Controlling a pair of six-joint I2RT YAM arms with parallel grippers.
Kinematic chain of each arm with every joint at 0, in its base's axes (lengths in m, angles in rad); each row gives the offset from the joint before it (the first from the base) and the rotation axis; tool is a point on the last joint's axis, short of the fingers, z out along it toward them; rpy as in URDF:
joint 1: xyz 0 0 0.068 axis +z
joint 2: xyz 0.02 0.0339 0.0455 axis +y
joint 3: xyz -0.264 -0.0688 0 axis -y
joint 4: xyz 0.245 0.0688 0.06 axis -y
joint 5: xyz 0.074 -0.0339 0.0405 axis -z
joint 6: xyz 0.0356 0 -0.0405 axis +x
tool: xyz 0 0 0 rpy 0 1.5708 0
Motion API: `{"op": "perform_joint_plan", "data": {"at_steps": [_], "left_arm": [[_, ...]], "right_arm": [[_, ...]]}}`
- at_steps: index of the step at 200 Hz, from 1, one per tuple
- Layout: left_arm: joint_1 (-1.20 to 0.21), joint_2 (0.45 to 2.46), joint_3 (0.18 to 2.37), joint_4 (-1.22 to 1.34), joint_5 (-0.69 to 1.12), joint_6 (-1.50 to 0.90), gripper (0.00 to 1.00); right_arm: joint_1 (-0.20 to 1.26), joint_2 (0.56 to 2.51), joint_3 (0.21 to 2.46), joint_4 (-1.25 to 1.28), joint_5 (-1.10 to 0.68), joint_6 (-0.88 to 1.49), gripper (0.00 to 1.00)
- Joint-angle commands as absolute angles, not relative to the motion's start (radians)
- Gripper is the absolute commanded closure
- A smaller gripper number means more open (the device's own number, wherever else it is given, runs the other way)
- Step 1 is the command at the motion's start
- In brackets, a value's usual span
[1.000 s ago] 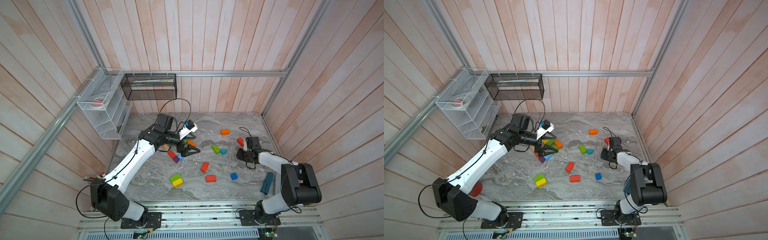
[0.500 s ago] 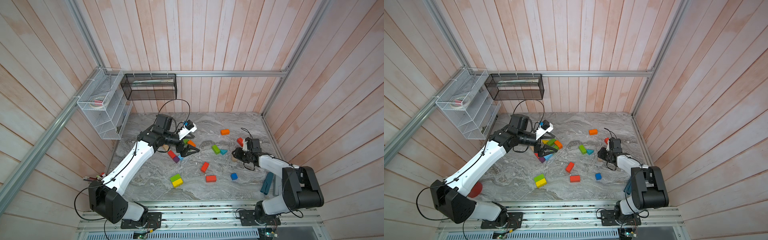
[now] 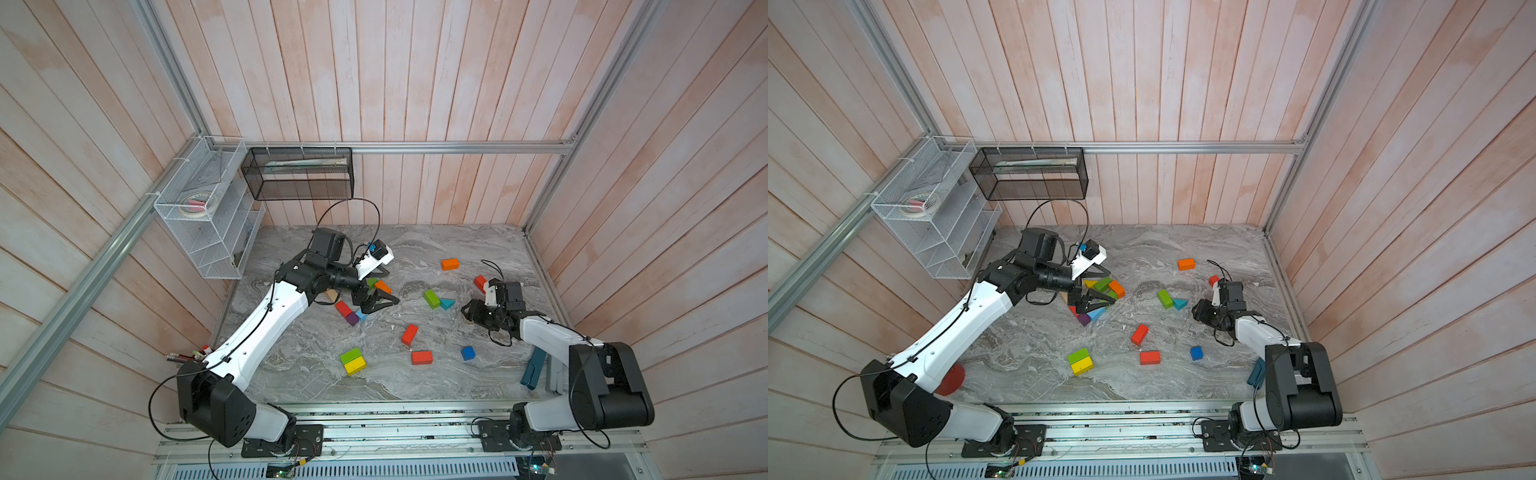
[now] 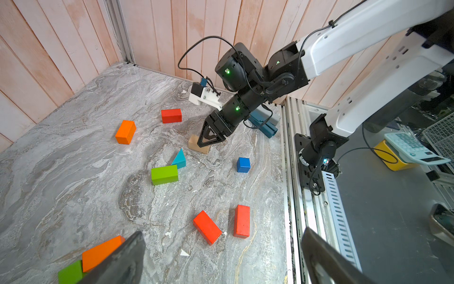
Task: Assemble a heart with building blocks
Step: Place the building block at the center of the board, then assemble the building block at the center of the board.
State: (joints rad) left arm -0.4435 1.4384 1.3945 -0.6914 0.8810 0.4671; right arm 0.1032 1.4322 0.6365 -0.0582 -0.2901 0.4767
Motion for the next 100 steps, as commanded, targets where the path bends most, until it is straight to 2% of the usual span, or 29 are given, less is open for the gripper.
{"op": "perform_joint_plan", "data": {"at_steps": [1, 54, 100], "left_arm": [[-0.444, 1.42, 1.379, -0.681, 0.883, 0.465, 0.0], [-0.444, 1.423, 1.379, -0.681, 0.882, 0.464, 0.0], [-0.445, 1.426, 1.379, -0.681, 0.883, 0.465, 0.0]], "right_arm": [[0.109, 1.431, 0.625, -0.071, -0.333, 0.445, 0.45], [0.13, 1.454, 0.638, -0.031, -0.376, 0.44, 0.5], [0.132, 1.47, 0.645, -0.033, -0.359, 0.442, 0.66]]}}
